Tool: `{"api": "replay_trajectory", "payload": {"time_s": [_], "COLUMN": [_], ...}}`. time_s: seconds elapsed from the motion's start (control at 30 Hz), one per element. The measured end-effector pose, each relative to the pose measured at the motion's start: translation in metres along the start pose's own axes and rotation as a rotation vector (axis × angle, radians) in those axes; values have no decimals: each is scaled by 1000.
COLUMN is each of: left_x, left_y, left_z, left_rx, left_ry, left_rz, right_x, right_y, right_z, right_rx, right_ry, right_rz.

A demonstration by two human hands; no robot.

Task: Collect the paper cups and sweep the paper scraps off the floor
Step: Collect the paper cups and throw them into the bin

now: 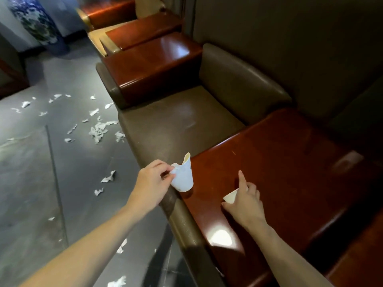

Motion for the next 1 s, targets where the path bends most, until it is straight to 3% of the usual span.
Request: {"api": "replay_trajectory", "payload": {"time_s": [0.1, 0.23, 0.37, 0.53, 0.77, 1.0], "left_x": [12, 25, 23, -29, -248, -549], "left_y": [-2, -7, -15, -37, -94, -124], "left_z": [12, 65, 166, 325, 530, 652], "left_rx": [-12, -45, -59, -115, -259, -410], "left_ry": [-28, -118, -350, -630, -1024, -1331], "left_rz": [-30, -88, -177, -315, -601, -900], "right_x": [-3, -29, -87, -213, -480, -784], "right_y": [32, 117, 216, 316, 354, 308], "right_z": [-11, -26, -5, 76, 228, 340], "right_rx": [277, 422, 519, 541, 443, 365], "right_ry": [70, 154, 96, -74, -406, -836], "right_rz": [103, 326, 574, 861, 1150, 1379]}}
Point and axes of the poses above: each hand's wrist, its own x-axis towards the middle knuckle, its own y-axis out of the back of the hand, z = x × y, the point moved 5 cm from there along x, towards the middle knuckle, and after that the axes turned 3 degrees about -x, right-handed, at the moved point
